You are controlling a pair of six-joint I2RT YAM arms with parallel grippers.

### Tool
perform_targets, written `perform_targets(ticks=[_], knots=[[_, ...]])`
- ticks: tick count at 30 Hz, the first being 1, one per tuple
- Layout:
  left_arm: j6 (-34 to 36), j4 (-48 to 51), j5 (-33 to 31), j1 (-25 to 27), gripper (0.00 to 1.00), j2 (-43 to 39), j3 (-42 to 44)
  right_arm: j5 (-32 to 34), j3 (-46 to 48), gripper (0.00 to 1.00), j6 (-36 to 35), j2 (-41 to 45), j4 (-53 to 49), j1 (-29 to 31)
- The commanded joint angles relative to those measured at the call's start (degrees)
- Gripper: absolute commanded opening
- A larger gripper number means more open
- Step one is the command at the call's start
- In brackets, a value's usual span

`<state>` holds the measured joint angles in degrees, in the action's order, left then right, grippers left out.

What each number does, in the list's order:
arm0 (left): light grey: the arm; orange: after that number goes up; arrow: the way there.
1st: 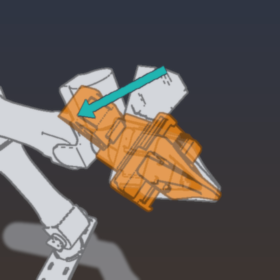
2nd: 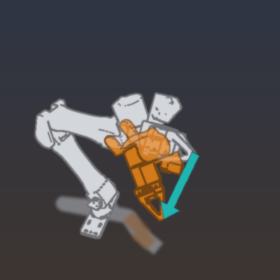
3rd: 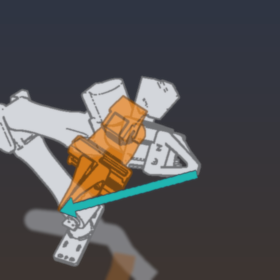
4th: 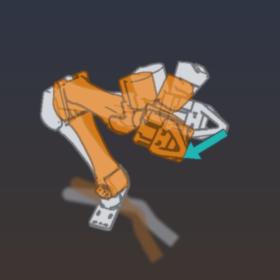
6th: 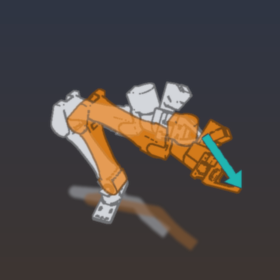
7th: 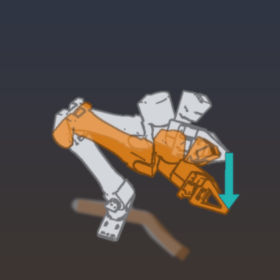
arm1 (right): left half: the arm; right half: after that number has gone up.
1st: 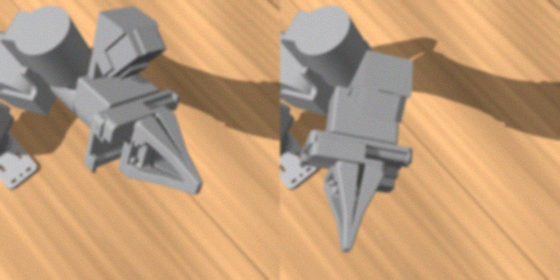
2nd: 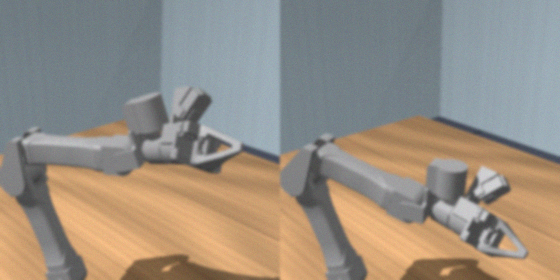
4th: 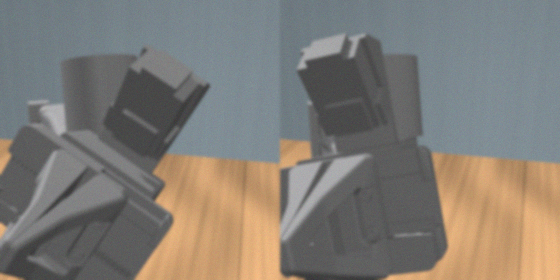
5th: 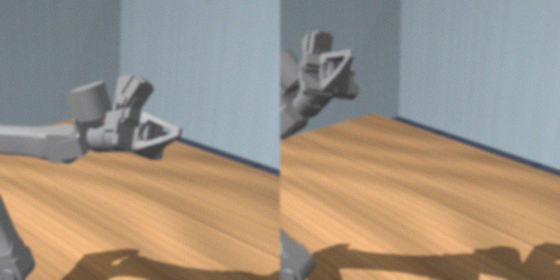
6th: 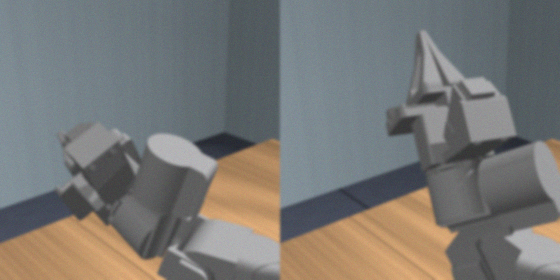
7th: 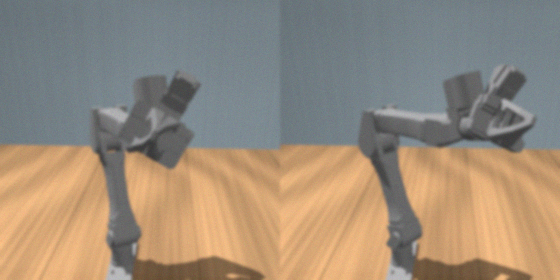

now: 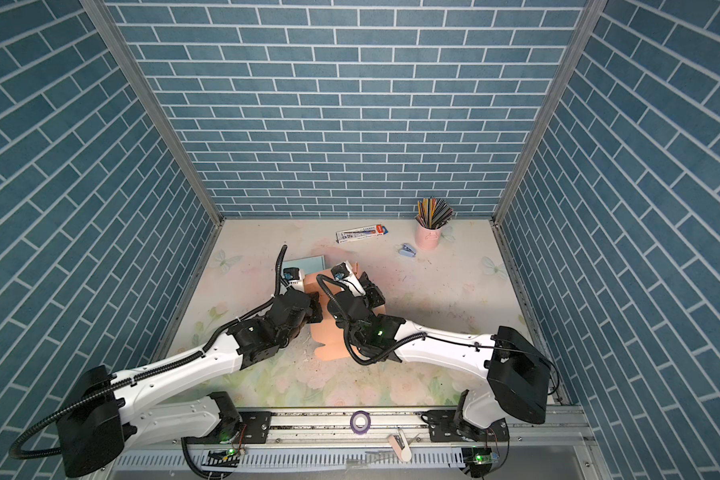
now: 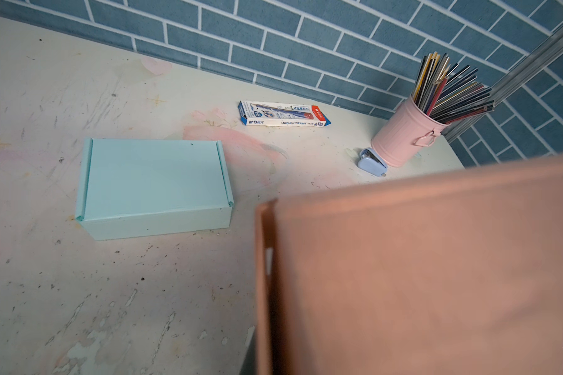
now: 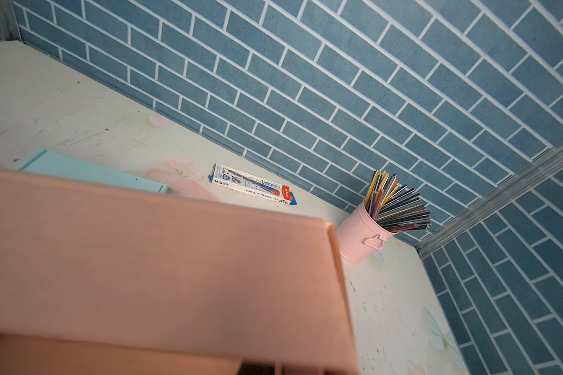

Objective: Fold the paper box

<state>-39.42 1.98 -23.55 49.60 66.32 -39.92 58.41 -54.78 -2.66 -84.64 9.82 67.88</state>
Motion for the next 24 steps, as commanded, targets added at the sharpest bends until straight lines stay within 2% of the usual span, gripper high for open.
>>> perform_targets(ticks=[1,7,12,15,16,21,24], knots=[[0.8,-2.9,1.7,1.6,0.09,-1.2,-0.3,-1.9,1.5,0.23,-4.5,1.2,3.6,1.6],[-0.2,-4.1,1.2,-0.8,0.1,-2.6,2.8,-2.6,1.1,0.35,-0.3,5.5,-1.3,3.3],[0.9,-3.2,1.4,-3.0,0.1,-4.1,3.6,-7.3,1.9,0.54,5.2,10.9,-5.1,4.7],[2.1,-2.8,1.4,-3.7,0.1,-5.2,4.0,-14.7,3.8,0.77,6.0,15.3,-3.8,5.4],[2.7,-2.8,1.4,-3.9,0.11,-5.6,4.1,-17.6,4.5,0.81,6.1,17.1,-3.0,5.7],[6.5,-2.8,3.4,-5.3,0.11,-6.5,4.8,-27.9,6.6,0.83,7.1,24.8,-0.6,5.4],[11.4,-3.9,6.1,-5.5,0.11,-6.1,5.0,-39.6,2.6,0.85,8.8,27.0,-7.0,0.8]])
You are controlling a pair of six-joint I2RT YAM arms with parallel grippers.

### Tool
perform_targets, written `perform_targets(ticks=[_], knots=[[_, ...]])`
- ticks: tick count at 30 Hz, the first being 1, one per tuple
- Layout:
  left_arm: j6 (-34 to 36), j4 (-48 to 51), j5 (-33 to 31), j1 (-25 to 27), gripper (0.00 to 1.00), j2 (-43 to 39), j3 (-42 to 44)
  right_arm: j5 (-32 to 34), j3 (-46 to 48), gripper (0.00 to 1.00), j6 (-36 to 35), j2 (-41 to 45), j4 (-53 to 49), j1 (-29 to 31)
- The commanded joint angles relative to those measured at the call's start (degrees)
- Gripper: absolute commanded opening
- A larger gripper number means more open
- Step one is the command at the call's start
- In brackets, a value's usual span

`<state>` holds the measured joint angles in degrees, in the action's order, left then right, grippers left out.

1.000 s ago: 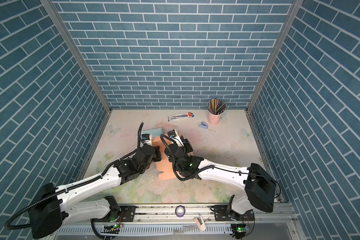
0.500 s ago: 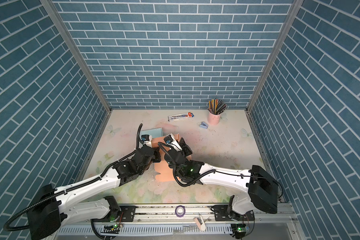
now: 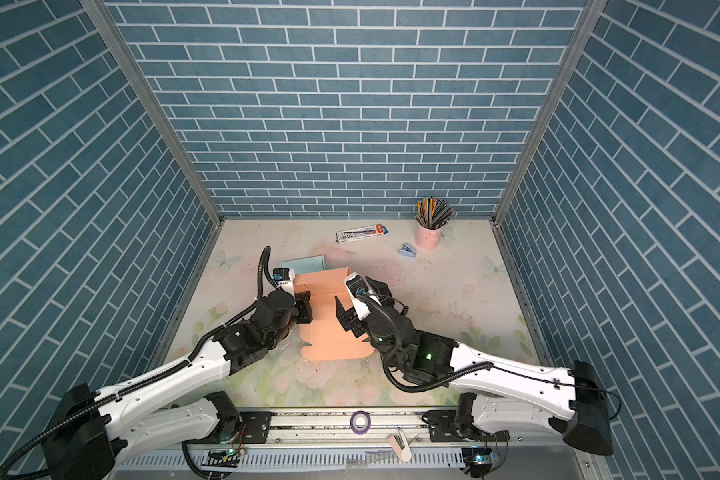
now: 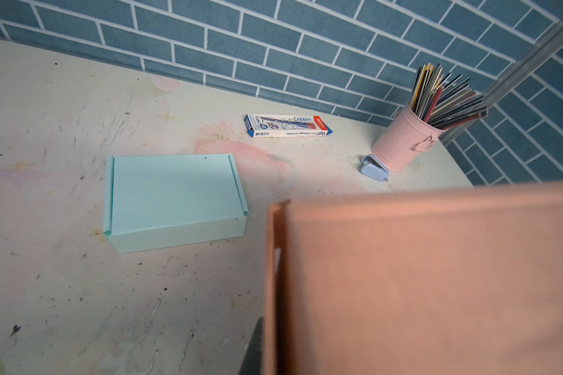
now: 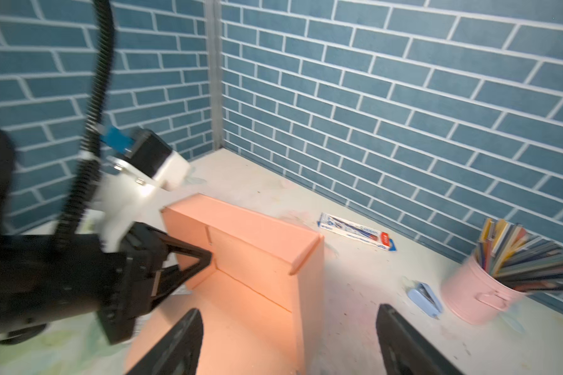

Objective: Fold the paper box

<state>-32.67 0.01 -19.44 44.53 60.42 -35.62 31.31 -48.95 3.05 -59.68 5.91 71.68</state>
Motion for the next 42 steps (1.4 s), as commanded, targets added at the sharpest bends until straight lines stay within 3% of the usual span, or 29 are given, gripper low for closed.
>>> perform_targets(ticks=[1,5,8,15,20,29,42], knots=[[6.4,-2.4,3.2,-0.4,0.11,0.4,0.6,-16.6,-5.2,0.85,4.2,2.2,-5.7,-5.0],[11.9,-4.3,8.1,-0.4,0.12,3.1,0.3,-31.2,-12.1,0.85,10.0,-1.1,-15.7,-15.0],[15.2,-8.8,12.2,-0.3,0.13,5.4,1.4,-39.4,-14.0,0.85,10.6,-5.4,-18.6,-18.6],[20.0,-19.9,20.3,0.6,0.15,8.3,5.3,-48.7,-13.1,0.84,13.6,-12.7,-19.2,-23.3],[20.9,-23.6,22.0,0.6,0.16,11.3,6.6,-53.5,-11.8,0.81,16.3,-17.3,-17.9,-24.3],[21.0,-29.5,21.2,0.6,0.16,20.9,6.7,-53.6,-8.0,0.79,16.1,-21.0,-16.9,-24.5],[20.6,-36.5,22.3,0.6,0.17,31.6,6.1,-43.2,-7.8,0.78,10.2,-25.4,-24.5,-24.4]])
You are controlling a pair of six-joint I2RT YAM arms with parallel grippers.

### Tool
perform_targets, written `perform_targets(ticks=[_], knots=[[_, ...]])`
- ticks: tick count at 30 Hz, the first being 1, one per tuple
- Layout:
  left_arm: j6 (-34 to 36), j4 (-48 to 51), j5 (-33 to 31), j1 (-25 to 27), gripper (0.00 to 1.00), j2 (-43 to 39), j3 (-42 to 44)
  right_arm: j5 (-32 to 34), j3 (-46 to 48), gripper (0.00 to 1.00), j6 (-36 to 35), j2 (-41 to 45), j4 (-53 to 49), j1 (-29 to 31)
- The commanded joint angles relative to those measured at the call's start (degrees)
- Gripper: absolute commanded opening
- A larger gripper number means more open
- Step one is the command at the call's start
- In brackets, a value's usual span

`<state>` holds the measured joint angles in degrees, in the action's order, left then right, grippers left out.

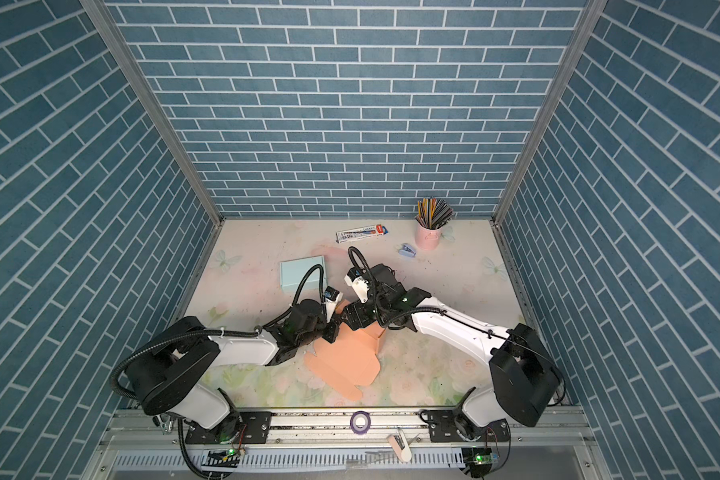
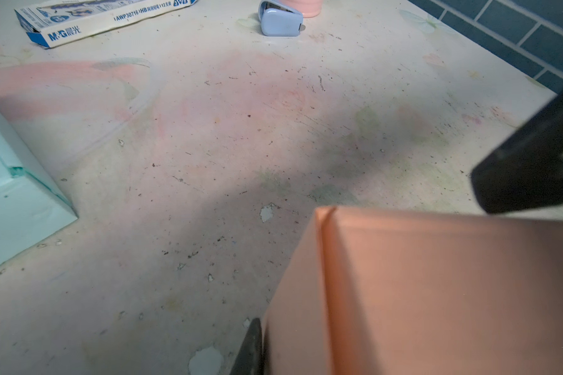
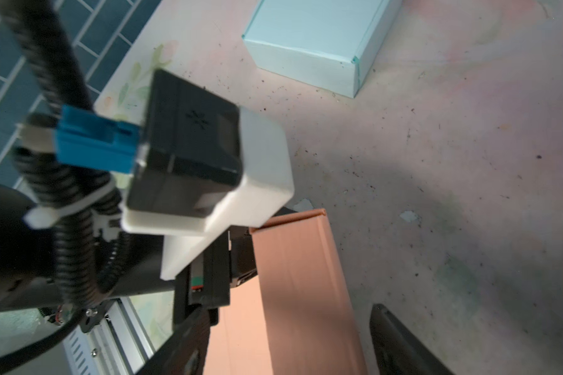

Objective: Fold the paper box

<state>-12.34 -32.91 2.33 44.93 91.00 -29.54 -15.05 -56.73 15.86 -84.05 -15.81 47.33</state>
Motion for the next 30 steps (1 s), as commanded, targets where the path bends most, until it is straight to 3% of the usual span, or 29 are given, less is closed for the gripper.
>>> perform_targets(ticks=[1,11,17,22,26,30], knots=[[0.3,-3.9,0.5,0.2,0.17,1.4,0.0,3.5,-0.1,0.78,-2.7,-1.3,-2.9,-0.1],[0.0,-7.1,-0.6,0.2,0.2,5.6,0.4,6.5,-0.3,0.72,-3.4,-4.2,-3.6,-0.1],[-0.6,-7.3,-0.5,0.2,0.28,4.0,1.6,9.2,-0.2,0.7,-2.9,-4.5,-4.1,-0.4],[-0.7,-5.5,-0.4,0.1,0.45,1.0,3.8,7.4,1.5,0.67,-0.2,-4.4,-2.2,-3.8],[-1.3,-3.7,-1.6,0.2,0.51,-3.8,7.0,3.9,3.3,0.66,1.0,-4.0,0.2,-6.5],[-3.4,7.9,-1.8,0.3,0.59,-13.8,5.4,2.4,4.6,0.66,2.5,-4.3,1.8,-9.2]])
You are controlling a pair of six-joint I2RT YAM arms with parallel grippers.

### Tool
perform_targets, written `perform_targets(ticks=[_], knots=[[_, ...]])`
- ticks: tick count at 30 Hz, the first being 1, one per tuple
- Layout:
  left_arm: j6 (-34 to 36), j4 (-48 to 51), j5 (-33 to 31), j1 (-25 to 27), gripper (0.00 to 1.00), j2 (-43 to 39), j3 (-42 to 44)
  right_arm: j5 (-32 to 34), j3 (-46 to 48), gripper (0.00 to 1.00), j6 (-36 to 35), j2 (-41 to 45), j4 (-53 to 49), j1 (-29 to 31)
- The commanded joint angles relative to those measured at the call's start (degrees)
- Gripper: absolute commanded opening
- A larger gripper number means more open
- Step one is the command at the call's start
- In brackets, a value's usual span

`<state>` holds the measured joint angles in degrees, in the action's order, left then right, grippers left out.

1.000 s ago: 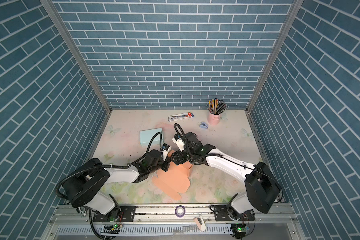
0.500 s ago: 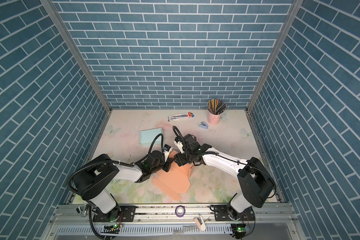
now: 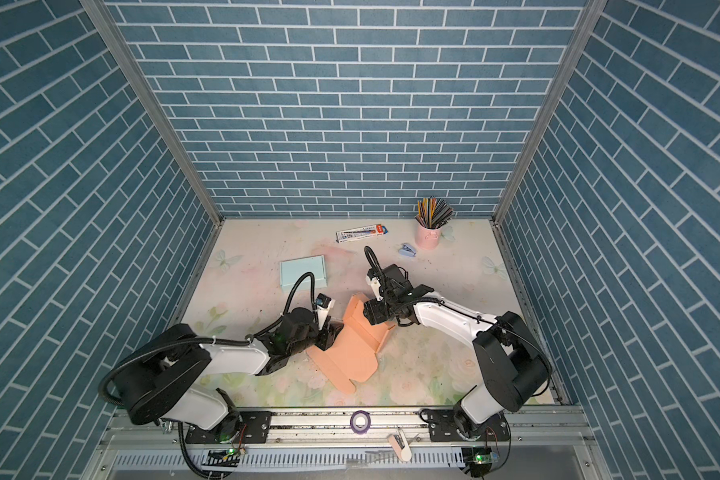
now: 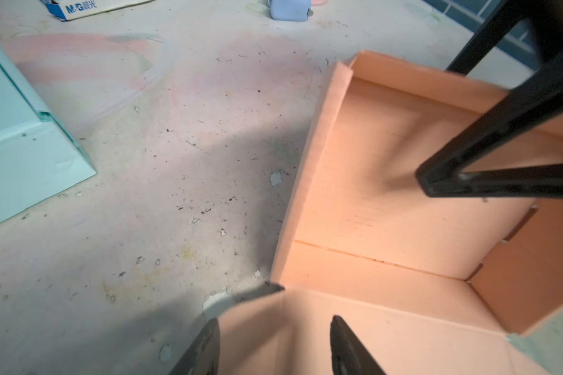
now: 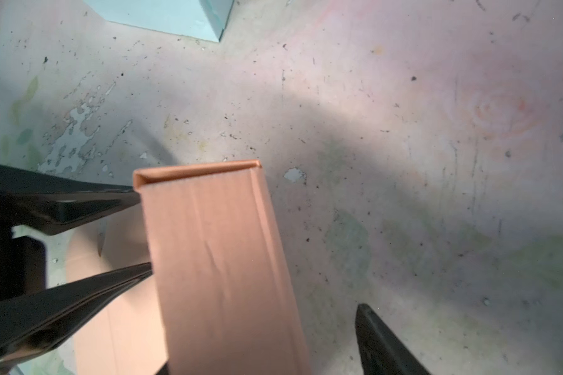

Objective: Fold the paper box

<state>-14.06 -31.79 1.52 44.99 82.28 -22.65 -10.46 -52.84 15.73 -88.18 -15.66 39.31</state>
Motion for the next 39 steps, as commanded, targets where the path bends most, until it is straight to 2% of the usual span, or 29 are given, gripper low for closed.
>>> perform_targets(ticks=[1,5,11,16,23,26,29,33,39], knots=[[-2.7,10.7,-1.5,0.4,0.61,-7.8,-2.7,-3.1,1.3,0.65,3.3,-0.4,2.4,-2.2],[-5.5,27.6,-3.2,0.5,0.73,-15.7,-8.6,-5.5,2.7,0.65,5.2,-1.8,4.9,-5.3],[-12.1,48.0,-5.2,0.4,0.89,-20.0,-16.0,-6.6,5.0,0.64,6.7,-2.4,7.5,-8.4],[-18.3,49.0,-0.2,-0.6,0.91,-21.4,-15.5,-8.4,8.4,0.63,9.0,-2.3,11.5,-11.4],[-26.2,41.3,3.6,-0.7,0.9,-19.0,-12.7,-7.9,10.2,0.62,9.1,-2.6,12.6,-12.2],[-27.3,38.2,5.3,-0.7,0.87,-17.4,-12.2,-7.5,11.0,0.62,9.1,-2.4,12.9,-12.2],[-28.2,35.9,6.7,-0.6,0.77,-14.7,-12.4,-7.3,11.4,0.62,9.1,-2.1,13.0,-12.2],[-29.3,33.2,7.4,-0.6,0.57,-12.2,-12.5,-6.6,11.9,0.62,8.9,-1.1,12.9,-12.2],[-29.8,34.3,6.1,-0.6,0.33,-11.9,-13.1,-6.2,13.8,0.63,9.4,1.8,13.5,-12.1]])
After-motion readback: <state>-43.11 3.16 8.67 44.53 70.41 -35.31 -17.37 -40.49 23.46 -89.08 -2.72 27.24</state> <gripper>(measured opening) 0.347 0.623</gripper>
